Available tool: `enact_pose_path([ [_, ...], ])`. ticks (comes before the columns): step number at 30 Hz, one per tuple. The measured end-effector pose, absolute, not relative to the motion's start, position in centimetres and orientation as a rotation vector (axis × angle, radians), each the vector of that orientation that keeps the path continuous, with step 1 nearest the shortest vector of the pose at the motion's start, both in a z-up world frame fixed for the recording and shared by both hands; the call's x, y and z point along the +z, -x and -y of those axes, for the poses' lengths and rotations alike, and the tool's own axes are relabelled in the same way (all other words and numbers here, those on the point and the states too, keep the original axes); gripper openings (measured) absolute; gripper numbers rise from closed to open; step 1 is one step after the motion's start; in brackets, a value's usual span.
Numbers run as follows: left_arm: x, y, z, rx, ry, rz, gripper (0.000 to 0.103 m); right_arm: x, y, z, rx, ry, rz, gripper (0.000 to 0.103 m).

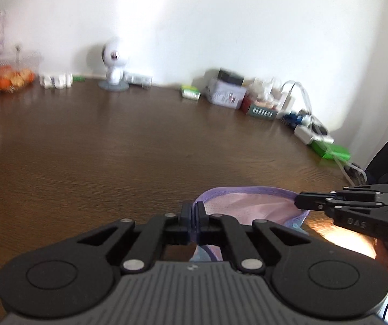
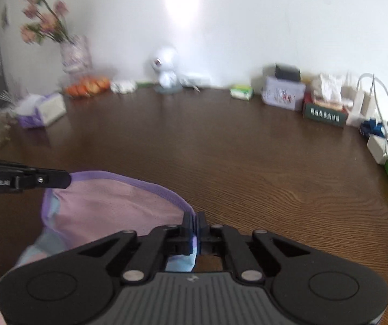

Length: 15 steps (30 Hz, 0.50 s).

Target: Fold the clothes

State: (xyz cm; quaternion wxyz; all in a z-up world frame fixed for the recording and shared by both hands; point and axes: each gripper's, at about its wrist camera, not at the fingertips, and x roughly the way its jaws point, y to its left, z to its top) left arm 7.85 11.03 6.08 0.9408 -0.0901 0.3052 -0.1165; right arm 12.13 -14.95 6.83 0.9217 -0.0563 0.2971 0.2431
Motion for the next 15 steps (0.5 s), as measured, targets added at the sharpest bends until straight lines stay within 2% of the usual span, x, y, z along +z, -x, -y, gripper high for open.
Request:
enact_pose_path([
  [4,6.8,-1.2,-9.1,-0.245,0.161,-0.568,0.003,7.7,-6.3,16.7,0.535,0.143,-0.537,0.001],
  [9,3.8,4.0,-7.6,-0.152,0.116,-0.659,0.003,5.7,0.4,17.8,0.626,0.217,-0.593,0.002],
  [11,3.3,5.3,-7.8,-0.106,0.107,-0.688,0.007,5.9,2.5,18.2,0.692,0.254,-0.604,0.003],
  [13,3.7,6.1,-8.2,-0.034,0.076,-0.713,0.014,6.6,4.0,18.7,0.75,0.262,-0.587,0.009],
  [14,4.2,6.5,-8.3,-0.013,0.058,-0.7,0.018,7.1,4.4,18.9,0.769,0.244,-0.561,0.018],
  [15,4.8,6.8,-8.3,-0.008,0.055,-0.677,0.032,7.6,4.7,19.1,0.788,0.225,-0.535,0.03],
])
